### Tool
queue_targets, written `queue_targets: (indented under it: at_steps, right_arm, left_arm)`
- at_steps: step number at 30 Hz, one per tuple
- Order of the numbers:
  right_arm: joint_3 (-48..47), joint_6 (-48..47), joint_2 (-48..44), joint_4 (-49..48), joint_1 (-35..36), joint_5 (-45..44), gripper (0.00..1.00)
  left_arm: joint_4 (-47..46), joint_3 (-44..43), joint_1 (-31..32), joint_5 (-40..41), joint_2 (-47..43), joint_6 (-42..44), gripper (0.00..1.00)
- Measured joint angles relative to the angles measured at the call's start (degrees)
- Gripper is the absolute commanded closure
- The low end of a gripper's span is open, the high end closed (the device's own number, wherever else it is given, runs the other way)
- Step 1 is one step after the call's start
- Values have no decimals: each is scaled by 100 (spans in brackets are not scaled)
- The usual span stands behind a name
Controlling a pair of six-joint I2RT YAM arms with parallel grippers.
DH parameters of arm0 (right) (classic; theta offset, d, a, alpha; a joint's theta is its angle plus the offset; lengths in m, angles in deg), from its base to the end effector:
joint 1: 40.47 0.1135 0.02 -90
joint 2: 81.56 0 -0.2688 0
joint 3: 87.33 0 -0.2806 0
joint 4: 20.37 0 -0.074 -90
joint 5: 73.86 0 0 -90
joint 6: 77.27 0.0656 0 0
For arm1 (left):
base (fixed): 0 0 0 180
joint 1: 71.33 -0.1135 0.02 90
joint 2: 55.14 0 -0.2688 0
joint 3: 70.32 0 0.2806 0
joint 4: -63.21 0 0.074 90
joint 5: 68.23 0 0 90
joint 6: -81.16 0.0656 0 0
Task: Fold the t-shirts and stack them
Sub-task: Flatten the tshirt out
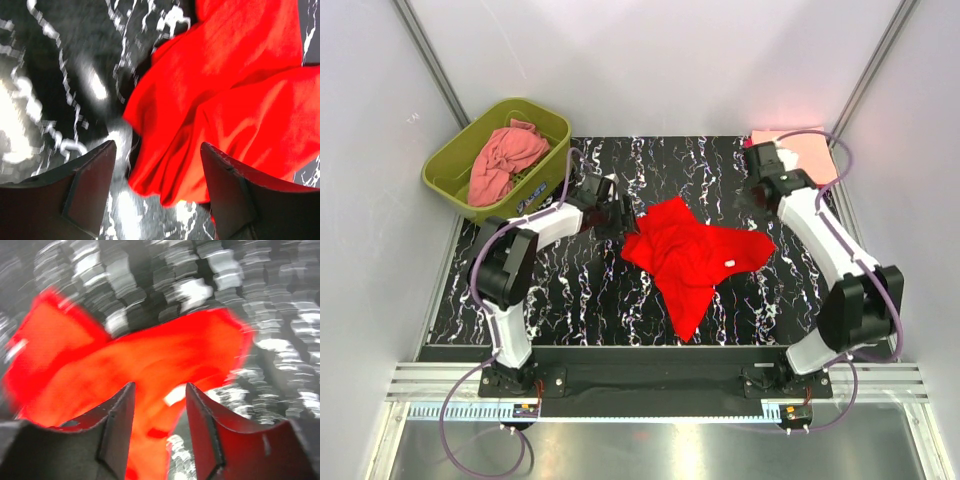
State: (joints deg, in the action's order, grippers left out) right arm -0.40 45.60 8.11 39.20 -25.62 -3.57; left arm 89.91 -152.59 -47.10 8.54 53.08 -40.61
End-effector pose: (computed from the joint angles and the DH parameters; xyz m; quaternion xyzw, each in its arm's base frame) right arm 0.3673 0.0745 0.2862 0.1968 0.9232 -0.0338 0.3284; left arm 0.3951 -0.1943 0.1364 -0.0251 0.9414 -0.2457 0.2296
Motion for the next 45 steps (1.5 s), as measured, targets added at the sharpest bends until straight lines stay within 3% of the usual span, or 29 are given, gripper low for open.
queue_targets:
  at_steps: [3, 4, 6, 7, 15, 19, 23, 27, 33, 45]
  right_arm:
    - [339, 42, -332, -367, 774, 509, 44]
    - [466, 66, -369, -474, 1027, 680, 43]
    - [817, 79, -365, -817, 1495, 1010, 42]
    - [979, 76, -334, -901, 1622, 1115, 41]
    - [2321, 127, -81, -986, 1781, 1491, 46]
    - [2677, 221, -776, -946, 2011, 1725, 45]
    - [2771, 297, -1563, -1093, 2817, 1873, 46]
    - [3276, 323, -1692, -1384, 3495, 1971, 47]
    - [3477, 308, -927, -1510, 4398, 1862, 51]
    - [3128, -195, 103, -2039, 5073, 1478, 55]
  left_arm:
    - [35, -280, 0, -50, 284, 52, 54]
    - [39, -367, 0, -57, 374, 72, 69]
    - [52, -433, 0, -59, 479, 107, 84]
    - [103, -433, 0, -66, 487, 133, 100]
    - [616, -319, 2, 76, -116, 190, 100]
    - [682, -212, 4, 168, -1054, 66, 100]
    - [581, -188, 4, 168, -1563, -101, 100]
    - [557, -96, 4, 166, -1458, -214, 100]
    - [566, -70, 4, 125, -1075, -358, 100]
    - [595, -361, -63, -70, -485, -483, 100]
